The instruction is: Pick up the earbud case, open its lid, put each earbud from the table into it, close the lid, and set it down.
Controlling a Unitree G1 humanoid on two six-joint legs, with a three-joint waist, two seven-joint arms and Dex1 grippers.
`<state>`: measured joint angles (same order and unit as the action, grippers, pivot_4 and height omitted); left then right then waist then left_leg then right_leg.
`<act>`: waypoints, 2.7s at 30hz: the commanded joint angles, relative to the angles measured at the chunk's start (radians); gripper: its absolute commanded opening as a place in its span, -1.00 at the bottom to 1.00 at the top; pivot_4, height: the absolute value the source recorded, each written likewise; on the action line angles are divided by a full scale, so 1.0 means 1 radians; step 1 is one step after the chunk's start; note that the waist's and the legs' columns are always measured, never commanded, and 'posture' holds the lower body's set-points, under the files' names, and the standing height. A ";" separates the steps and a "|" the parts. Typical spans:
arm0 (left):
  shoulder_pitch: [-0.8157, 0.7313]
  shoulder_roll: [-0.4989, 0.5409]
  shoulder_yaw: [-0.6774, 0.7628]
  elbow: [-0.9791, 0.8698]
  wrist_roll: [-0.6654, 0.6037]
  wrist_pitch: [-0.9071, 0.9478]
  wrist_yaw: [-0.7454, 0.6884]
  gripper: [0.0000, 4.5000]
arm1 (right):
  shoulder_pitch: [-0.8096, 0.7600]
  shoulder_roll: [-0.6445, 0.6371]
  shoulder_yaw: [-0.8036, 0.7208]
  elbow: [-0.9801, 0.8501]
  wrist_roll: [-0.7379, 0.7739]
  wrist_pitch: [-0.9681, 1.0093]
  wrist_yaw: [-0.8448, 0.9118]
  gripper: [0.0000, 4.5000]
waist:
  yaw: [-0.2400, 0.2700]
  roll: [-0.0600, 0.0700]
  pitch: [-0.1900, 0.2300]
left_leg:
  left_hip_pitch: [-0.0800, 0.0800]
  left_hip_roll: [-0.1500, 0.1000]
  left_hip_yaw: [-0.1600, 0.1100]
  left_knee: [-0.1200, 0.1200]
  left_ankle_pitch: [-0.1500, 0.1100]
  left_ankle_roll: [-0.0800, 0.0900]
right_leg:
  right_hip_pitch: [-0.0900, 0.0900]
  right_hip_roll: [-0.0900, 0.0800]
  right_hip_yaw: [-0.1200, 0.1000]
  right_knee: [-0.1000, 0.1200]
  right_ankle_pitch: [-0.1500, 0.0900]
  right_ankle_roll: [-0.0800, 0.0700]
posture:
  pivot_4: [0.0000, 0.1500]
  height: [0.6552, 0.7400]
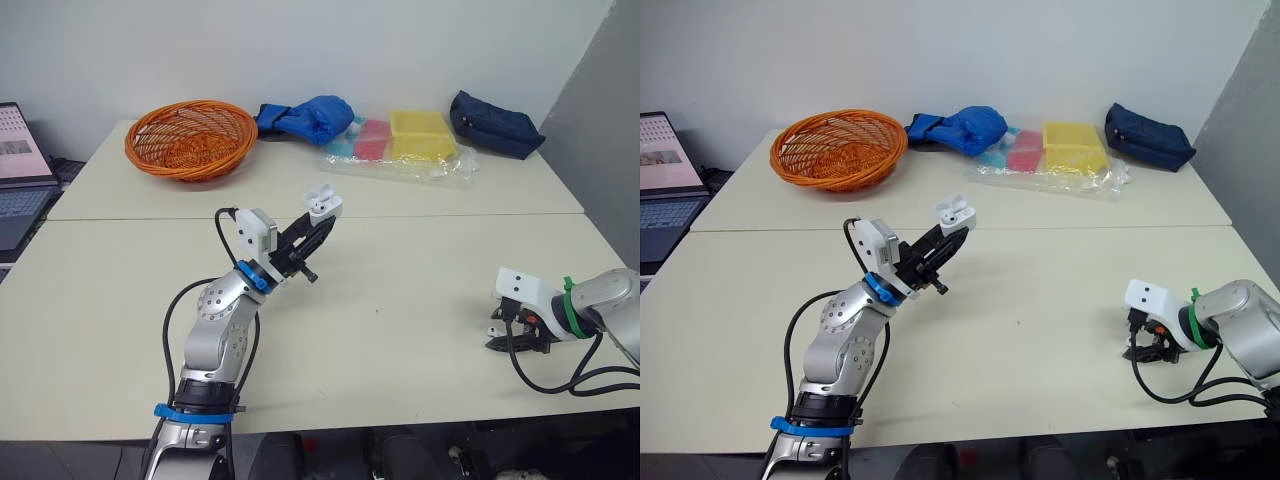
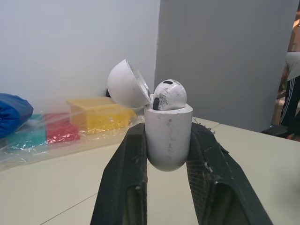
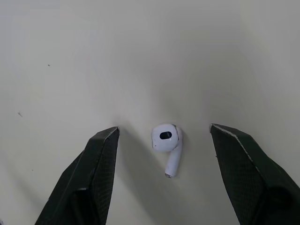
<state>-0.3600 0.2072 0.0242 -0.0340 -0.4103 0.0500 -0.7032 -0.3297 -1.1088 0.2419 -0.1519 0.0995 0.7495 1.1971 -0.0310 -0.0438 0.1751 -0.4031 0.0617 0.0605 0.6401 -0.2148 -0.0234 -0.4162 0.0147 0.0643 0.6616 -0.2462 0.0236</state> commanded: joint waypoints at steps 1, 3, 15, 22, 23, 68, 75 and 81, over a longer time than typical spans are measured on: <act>0.002 0.003 -0.003 -0.052 0.001 -0.022 0.004 -0.67 | -0.001 0.002 0.000 0.022 -0.015 -0.020 -0.010 0.42 | 0.000 0.000 0.000 | 0.000 0.000 0.000 0.000 0.000 0.000 | 0.000 0.000 0.000 0.000 0.000 0.000 | 1.00 1.00; 0.002 0.005 -0.002 -0.052 0.000 -0.020 0.004 -0.67 | -0.003 0.007 0.004 0.035 -0.021 -0.035 -0.015 0.42 | 0.000 0.000 0.000 | 0.000 0.000 0.000 0.000 0.000 0.000 | 0.000 0.000 0.000 0.000 0.000 0.000 | 1.00 1.00; -0.015 0.015 -0.003 -0.037 0.001 -0.020 -0.011 -0.67 | 0.001 0.018 0.010 0.044 -0.030 -0.081 -0.015 -0.82 | -0.001 0.000 0.000 | 0.001 0.000 0.000 0.001 0.000 0.000 | 0.001 0.000 0.000 0.000 -0.002 -0.004 | 1.00 1.00; -0.041 0.017 0.001 -0.022 -0.005 -0.018 -0.014 -0.67 | -0.137 0.214 -0.139 -0.090 0.238 0.000 -0.007 -0.82 | -0.015 0.000 0.000 | 0.001 0.001 0.000 0.001 0.000 0.000 | 0.001 0.002 0.001 0.001 -0.001 -0.002 | 1.00 1.00; -0.048 0.015 0.000 -0.019 -0.007 -0.018 -0.013 -0.67 | -0.201 0.312 -0.196 -0.099 0.288 0.033 -0.091 -0.82 | -0.021 0.001 0.001 | 0.001 0.001 -0.001 0.000 0.000 0.000 | 0.000 0.002 0.002 0.002 0.001 0.001 | 1.00 1.00; -0.145 0.013 -0.001 0.007 -0.075 0.034 -0.119 -0.67 | -0.343 0.856 -0.246 -0.128 0.395 -0.131 -0.675 -0.82 | -0.001 0.003 0.001 | -0.015 0.001 -0.001 0.003 0.000 0.000 | -0.011 0.002 -0.004 0.002 0.002 0.002 | 1.00 1.00; -0.149 0.012 -0.002 0.010 -0.077 0.030 -0.125 -0.67 | -0.331 0.839 -0.209 -0.123 0.351 -0.192 -0.654 -0.82 | -0.001 0.003 0.001 | -0.015 0.001 -0.001 0.003 0.000 0.000 | -0.011 0.002 -0.004 0.002 0.002 0.002 | 1.00 1.00; -0.152 0.009 -0.003 0.015 -0.075 0.026 -0.126 -0.67 | -0.323 0.832 -0.208 -0.129 0.356 -0.192 -0.644 -0.66 | 0.000 0.003 0.001 | -0.015 0.001 -0.001 0.003 0.000 0.000 | -0.011 0.002 -0.004 0.002 0.002 0.002 | 1.00 1.00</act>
<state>-0.4981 0.2198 0.0080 0.0098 -0.4668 0.1011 -0.8230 -0.6565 -0.2666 0.0380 -0.2646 0.4535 0.5617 0.5482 -0.0315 -0.0404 0.1765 -0.4181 0.0627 0.0592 0.6433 -0.2146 -0.0231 -0.4269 0.0164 0.0602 0.6636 -0.2439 0.0252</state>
